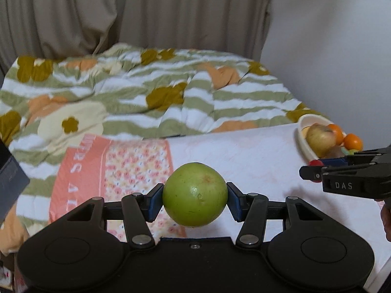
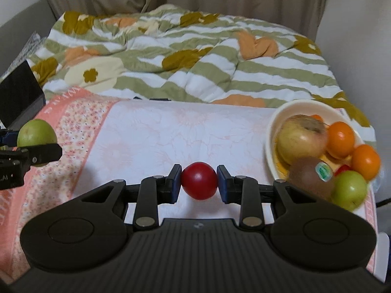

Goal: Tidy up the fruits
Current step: 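Lift the green apple and tomato and carry both over the bowl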

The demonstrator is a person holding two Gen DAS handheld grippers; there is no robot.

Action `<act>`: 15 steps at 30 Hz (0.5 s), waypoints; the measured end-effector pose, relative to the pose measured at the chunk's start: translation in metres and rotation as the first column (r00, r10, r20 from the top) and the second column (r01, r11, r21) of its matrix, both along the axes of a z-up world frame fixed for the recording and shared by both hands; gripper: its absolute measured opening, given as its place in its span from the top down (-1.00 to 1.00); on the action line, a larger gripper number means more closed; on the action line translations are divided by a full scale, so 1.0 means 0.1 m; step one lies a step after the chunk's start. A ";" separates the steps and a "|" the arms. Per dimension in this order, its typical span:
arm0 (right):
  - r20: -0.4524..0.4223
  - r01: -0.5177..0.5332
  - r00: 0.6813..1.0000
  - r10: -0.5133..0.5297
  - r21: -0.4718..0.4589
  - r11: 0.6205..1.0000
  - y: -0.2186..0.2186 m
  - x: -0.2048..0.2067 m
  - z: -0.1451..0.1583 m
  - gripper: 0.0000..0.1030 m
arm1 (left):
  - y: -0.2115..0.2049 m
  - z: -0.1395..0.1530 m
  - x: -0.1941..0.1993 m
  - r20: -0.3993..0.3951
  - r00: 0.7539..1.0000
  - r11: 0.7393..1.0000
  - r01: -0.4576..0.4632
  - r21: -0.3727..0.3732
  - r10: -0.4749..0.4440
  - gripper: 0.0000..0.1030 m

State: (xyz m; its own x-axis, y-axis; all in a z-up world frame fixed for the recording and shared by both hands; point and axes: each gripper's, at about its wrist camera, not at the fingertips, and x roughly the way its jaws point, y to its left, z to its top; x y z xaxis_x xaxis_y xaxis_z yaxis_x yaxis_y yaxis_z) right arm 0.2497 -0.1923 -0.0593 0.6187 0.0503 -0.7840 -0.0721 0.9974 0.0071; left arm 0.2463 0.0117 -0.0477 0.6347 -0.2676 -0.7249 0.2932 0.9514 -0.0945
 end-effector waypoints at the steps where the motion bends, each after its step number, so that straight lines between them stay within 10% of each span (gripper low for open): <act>1: 0.007 0.011 1.000 -0.011 0.000 1.000 -0.03 -0.07 0.05 0.10 | -0.03 0.04 -0.03 0.010 1.000 1.000 0.010 -0.001 -0.010 -0.12; 15: 0.109 0.065 0.992 -0.069 0.035 0.997 -0.86 -0.69 0.58 0.10 | -0.80 0.48 -0.43 0.109 0.991 0.996 0.086 -0.020 -0.083 -0.12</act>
State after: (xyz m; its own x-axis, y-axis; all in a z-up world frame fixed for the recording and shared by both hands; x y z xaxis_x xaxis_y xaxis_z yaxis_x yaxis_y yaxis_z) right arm 0.1809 -0.2780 -0.0012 0.7036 0.0292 -0.7100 -0.0071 0.9994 0.0341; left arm 0.2033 -0.0680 0.0005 0.6831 -0.3410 -0.6459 0.3824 0.9204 -0.0815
